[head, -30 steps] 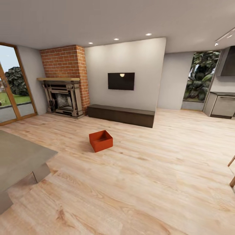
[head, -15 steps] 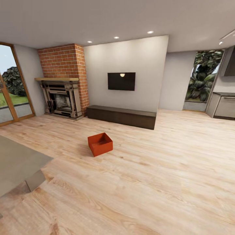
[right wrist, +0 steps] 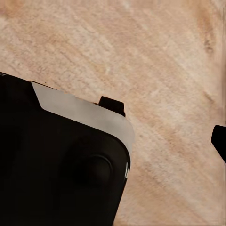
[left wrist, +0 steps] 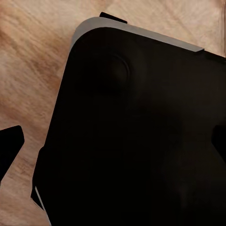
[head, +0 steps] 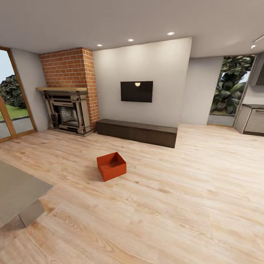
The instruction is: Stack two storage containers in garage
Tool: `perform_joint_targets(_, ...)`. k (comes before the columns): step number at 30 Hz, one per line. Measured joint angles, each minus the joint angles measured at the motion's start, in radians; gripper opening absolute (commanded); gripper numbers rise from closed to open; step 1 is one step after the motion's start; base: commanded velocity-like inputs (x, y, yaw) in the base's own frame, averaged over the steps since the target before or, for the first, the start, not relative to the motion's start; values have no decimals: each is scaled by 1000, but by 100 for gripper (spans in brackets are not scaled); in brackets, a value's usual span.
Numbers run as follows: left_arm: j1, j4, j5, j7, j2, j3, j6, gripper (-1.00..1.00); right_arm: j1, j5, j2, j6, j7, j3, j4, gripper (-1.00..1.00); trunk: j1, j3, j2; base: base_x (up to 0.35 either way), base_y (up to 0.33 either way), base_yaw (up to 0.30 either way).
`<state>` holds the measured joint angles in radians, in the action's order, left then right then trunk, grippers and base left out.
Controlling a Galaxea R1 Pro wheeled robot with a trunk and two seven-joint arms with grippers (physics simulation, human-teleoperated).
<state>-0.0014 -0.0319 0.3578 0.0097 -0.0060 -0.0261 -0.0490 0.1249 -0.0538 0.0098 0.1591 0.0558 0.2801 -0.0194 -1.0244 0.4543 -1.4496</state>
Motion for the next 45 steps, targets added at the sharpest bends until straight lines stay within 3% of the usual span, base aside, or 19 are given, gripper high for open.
perform_joint_targets(19,0,0,0,0,0,0,0,100,0,4,1,0,3,-6,0,100,0,0,0,325,0,0)
perform_joint_targets(22,0,0,0,0,0,0,0,100,0,5,0,0,11,-29,-1,100,0,0,0,325,0,0)
perform_joint_targets(27,0,0,0,0,0,0,-1,100,0,4,-6,0,24,-145,-1,100,0,0,0,325,0,0)
perform_joint_targets(45,0,0,-2,0,-2,-1,1,100,0,-2,-3,-2,22,-154,-8,100,0,0,0,325,0,0)
